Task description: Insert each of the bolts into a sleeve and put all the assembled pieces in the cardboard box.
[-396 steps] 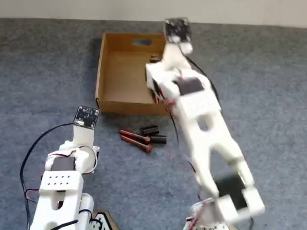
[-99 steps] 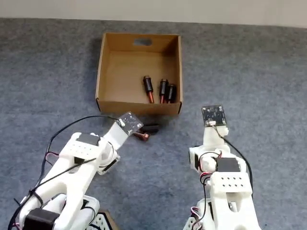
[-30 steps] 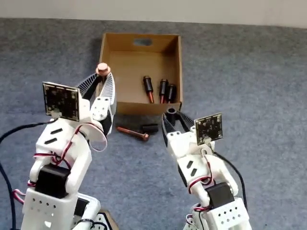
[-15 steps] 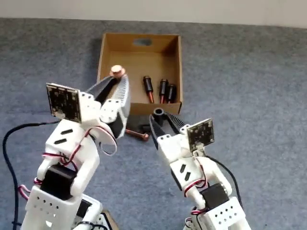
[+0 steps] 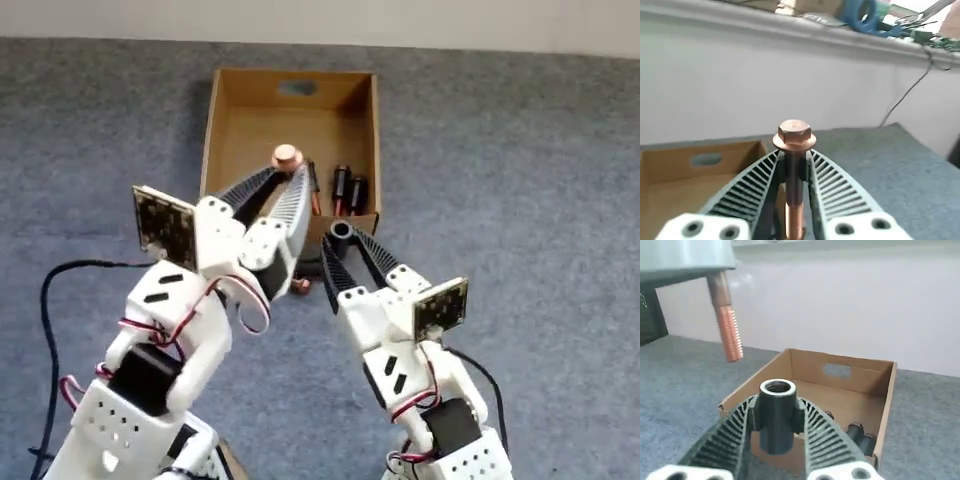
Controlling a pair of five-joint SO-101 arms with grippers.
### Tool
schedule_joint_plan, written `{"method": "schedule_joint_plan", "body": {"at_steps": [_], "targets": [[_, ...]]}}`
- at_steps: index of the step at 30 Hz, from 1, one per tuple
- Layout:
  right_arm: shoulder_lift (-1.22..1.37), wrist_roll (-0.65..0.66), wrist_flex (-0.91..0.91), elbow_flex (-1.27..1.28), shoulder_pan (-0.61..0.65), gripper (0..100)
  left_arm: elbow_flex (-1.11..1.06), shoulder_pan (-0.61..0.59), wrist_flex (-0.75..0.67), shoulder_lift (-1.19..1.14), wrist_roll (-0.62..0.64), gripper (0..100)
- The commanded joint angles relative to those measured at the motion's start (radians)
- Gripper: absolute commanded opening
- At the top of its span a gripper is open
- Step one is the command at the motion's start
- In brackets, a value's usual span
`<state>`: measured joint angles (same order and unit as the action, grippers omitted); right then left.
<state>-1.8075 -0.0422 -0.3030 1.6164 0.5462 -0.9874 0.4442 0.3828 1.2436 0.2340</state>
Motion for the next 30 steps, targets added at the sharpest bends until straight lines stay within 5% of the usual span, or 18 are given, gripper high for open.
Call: {"method": "schedule_joint_plan", "body": {"at_steps": [1,23,30], "targets": [[-0.016,-0.008,0.01,-0.002,-0.013,0.6,0.013,0.048,-0.051,-0.002,0.002,1],[-0.016,-0.008,0.008,0.001,-0.016,0.6,-0.001,0.056,-0.178,-0.15,0.011,1],[-0.016,-0.008,0.008,0.001,-0.016,0.6,0.002,0.058,-0.169,-0.16,0.123,1]]}}
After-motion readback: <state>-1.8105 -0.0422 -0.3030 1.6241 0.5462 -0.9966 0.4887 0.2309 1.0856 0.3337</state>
